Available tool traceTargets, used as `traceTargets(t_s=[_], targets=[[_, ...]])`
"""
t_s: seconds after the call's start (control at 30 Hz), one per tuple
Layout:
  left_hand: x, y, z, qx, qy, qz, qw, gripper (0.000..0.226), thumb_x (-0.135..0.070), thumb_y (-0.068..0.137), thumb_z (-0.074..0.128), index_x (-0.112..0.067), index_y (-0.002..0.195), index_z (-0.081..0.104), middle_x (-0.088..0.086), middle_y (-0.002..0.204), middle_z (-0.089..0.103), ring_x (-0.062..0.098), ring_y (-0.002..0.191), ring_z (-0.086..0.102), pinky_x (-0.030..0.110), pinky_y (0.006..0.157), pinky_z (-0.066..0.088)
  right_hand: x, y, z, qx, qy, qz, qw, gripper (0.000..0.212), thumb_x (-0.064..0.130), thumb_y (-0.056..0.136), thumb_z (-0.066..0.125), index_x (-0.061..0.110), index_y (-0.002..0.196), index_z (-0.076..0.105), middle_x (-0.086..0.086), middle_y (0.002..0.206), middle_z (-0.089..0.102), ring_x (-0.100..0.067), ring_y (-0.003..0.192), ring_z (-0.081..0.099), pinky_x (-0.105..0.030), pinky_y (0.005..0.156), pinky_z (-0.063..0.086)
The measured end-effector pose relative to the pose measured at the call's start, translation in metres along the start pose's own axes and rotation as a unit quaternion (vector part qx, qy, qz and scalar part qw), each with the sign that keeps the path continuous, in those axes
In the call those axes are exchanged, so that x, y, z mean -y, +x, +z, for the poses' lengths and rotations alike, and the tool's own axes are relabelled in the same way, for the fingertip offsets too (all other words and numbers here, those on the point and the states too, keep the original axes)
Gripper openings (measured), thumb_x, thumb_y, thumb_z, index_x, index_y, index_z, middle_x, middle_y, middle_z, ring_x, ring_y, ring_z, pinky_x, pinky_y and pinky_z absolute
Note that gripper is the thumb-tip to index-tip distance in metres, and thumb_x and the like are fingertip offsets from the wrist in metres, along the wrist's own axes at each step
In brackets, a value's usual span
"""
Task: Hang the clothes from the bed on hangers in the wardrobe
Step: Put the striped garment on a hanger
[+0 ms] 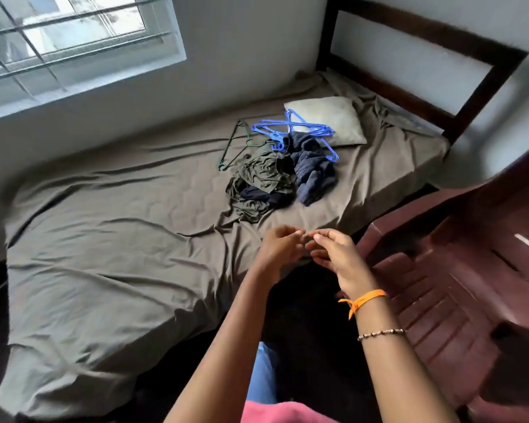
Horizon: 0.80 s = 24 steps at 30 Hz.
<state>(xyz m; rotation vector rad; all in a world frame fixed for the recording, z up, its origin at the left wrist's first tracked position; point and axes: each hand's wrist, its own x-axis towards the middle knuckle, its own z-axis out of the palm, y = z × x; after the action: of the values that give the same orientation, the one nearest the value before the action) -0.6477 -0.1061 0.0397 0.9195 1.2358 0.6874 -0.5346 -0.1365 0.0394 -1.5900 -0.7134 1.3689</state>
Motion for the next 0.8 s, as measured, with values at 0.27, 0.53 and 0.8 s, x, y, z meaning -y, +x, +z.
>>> traceTargets(t_s=[0.27, 0.53, 0.8], targets=[[-0.077, 0.173, -0.022, 0.035, 0.028, -0.04, 0.998, 0.012, -0.014, 0.096, 0.051, -0.018, 0.086, 0.057, -0.004, 0.072, 0.053, 0.004, 0.059, 0.049, 0.02, 0.063, 0.043, 0.065, 0.173, 0.016, -0.013, -0.028, 0.015, 0.999, 0.019, 0.01, 0.098, 0.042, 0.014, 0.09, 0.059, -0.003, 0.076, 0.061, -0.009, 0.061, 0.052, -0.018, 0.06, 0.043], [-0.112, 0.304, -0.041, 0.014, 0.038, -0.097, 0.995, 0.018, -0.013, 0.096, 0.05, -0.019, 0.081, 0.058, -0.003, 0.072, 0.054, 0.008, 0.06, 0.046, 0.021, 0.062, 0.04, 0.09, 0.294, 0.036, -0.012, -0.017, 0.079, 0.997, 0.02, 0.008, 0.098, 0.041, 0.014, 0.088, 0.057, -0.002, 0.073, 0.059, -0.009, 0.057, 0.049, -0.014, 0.055, 0.042], [-0.101, 0.397, -0.038, 0.02, 0.054, -0.188, 0.981, 0.023, -0.012, 0.097, 0.048, -0.02, 0.077, 0.055, -0.004, 0.07, 0.05, 0.006, 0.057, 0.042, 0.016, 0.054, 0.033, 0.069, 0.417, 0.037, 0.006, -0.056, 0.186, 0.981, 0.021, 0.009, 0.098, 0.041, 0.016, 0.085, 0.056, -0.002, 0.075, 0.057, -0.006, 0.055, 0.05, -0.015, 0.055, 0.042]])
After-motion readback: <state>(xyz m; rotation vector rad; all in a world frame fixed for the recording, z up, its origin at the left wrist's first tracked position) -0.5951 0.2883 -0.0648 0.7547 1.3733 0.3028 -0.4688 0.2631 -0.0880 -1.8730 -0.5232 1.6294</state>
